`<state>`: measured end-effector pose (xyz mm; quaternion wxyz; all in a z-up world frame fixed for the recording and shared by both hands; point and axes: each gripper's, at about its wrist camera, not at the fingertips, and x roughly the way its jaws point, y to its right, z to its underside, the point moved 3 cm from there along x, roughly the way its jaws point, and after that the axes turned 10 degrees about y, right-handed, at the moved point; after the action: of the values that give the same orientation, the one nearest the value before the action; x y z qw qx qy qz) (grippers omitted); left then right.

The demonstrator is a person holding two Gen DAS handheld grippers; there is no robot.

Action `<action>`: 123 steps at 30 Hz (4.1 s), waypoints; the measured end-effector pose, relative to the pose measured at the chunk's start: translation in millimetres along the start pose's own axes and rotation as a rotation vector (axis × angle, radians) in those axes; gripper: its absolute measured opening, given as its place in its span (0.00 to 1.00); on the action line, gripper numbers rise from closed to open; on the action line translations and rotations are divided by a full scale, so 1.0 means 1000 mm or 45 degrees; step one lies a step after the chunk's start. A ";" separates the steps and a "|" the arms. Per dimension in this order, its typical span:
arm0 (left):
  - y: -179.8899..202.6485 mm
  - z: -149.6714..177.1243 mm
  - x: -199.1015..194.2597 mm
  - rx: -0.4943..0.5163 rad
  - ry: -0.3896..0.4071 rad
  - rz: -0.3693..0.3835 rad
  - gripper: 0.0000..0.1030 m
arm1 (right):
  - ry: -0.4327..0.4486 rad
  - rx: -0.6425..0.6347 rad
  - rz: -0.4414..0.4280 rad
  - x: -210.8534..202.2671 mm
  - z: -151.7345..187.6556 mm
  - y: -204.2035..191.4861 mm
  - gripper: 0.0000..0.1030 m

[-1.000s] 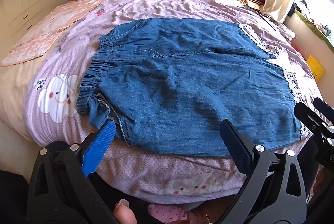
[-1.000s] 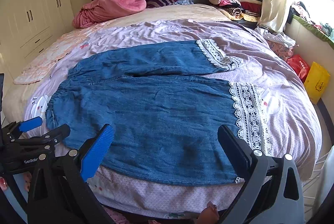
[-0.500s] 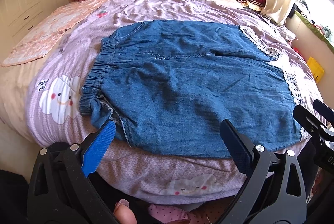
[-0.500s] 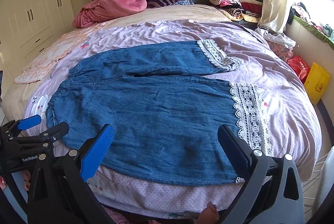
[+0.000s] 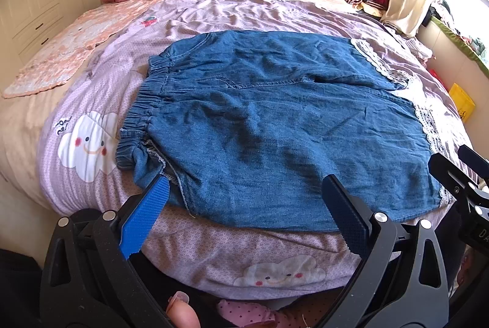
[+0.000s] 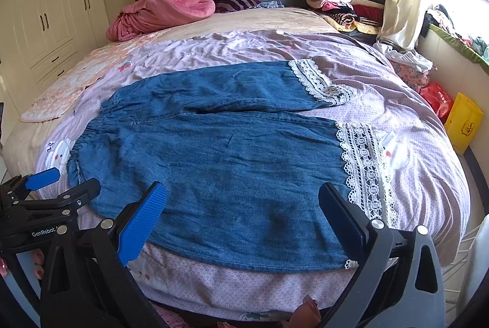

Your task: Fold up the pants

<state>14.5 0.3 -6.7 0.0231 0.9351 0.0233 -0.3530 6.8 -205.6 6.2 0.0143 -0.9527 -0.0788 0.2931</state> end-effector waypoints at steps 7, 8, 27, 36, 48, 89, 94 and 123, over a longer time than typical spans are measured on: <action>0.000 0.000 0.000 0.000 0.002 0.000 0.91 | 0.008 0.002 0.005 0.001 -0.002 0.001 0.96; 0.000 0.000 0.000 0.000 0.002 0.000 0.91 | 0.009 0.002 0.004 0.001 -0.002 0.001 0.96; -0.002 -0.011 0.020 -0.018 -0.010 0.031 0.91 | -0.028 -0.019 -0.022 0.024 -0.009 -0.004 0.96; -0.027 -0.036 0.044 -0.060 -0.020 0.032 0.91 | -0.065 -0.014 -0.125 0.057 -0.038 -0.014 0.96; -0.106 -0.096 0.103 -0.096 -0.034 -0.076 0.91 | -0.102 -0.125 -0.294 0.130 -0.110 -0.041 0.96; -0.120 -0.155 0.167 0.151 0.018 0.340 0.03 | -0.303 -0.799 -0.700 0.324 -0.157 -0.143 0.96; -0.110 -0.156 0.145 0.209 0.058 0.353 0.03 | -0.306 -0.965 -0.726 0.321 -0.148 -0.154 0.61; -0.083 -0.081 0.031 0.372 0.250 0.405 0.04 | -0.100 -0.581 -0.627 0.088 -0.072 -0.106 0.06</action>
<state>86.2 88.5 31.4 -0.0596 0.9502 -0.1734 -0.2518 104.0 -85.9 24.5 -0.1318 -0.8717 -0.3706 0.2922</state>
